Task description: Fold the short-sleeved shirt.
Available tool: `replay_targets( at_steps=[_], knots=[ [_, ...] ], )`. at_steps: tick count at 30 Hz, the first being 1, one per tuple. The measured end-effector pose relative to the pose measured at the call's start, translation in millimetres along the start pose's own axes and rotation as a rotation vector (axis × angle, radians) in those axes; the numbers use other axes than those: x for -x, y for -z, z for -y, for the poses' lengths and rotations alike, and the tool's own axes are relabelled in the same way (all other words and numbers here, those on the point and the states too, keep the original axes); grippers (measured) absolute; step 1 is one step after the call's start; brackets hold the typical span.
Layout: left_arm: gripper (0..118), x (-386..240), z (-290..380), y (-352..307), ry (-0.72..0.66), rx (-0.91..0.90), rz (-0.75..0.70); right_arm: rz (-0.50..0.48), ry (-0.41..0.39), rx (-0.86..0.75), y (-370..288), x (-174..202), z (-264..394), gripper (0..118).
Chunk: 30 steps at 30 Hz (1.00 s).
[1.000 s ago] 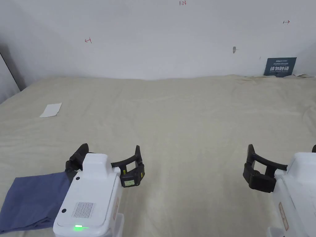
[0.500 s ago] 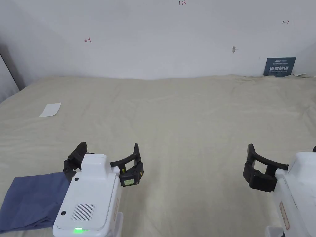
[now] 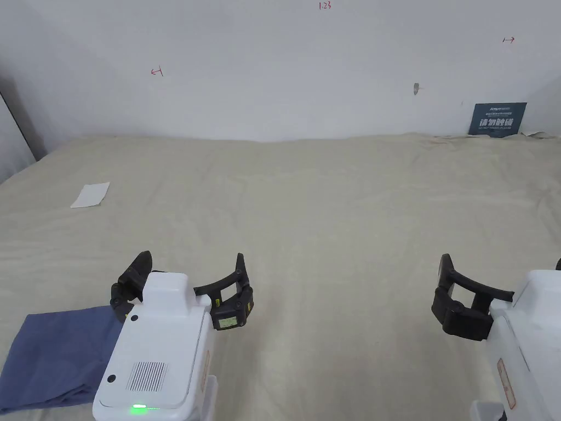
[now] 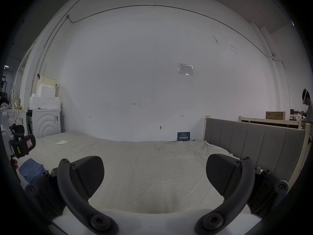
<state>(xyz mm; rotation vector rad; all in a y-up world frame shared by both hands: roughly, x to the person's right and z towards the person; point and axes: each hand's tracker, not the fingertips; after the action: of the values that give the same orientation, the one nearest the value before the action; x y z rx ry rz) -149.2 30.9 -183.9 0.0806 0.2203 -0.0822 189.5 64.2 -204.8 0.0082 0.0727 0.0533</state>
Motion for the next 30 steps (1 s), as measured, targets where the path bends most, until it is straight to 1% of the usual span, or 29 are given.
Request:
replay_targets(
  at_steps=[30],
  knots=[
    [118,0.6,2.9,-0.6,0.007,0.004,0.000,-0.001,0.001,-0.010,-0.8,0.5,-1.8,118]
  ],
)
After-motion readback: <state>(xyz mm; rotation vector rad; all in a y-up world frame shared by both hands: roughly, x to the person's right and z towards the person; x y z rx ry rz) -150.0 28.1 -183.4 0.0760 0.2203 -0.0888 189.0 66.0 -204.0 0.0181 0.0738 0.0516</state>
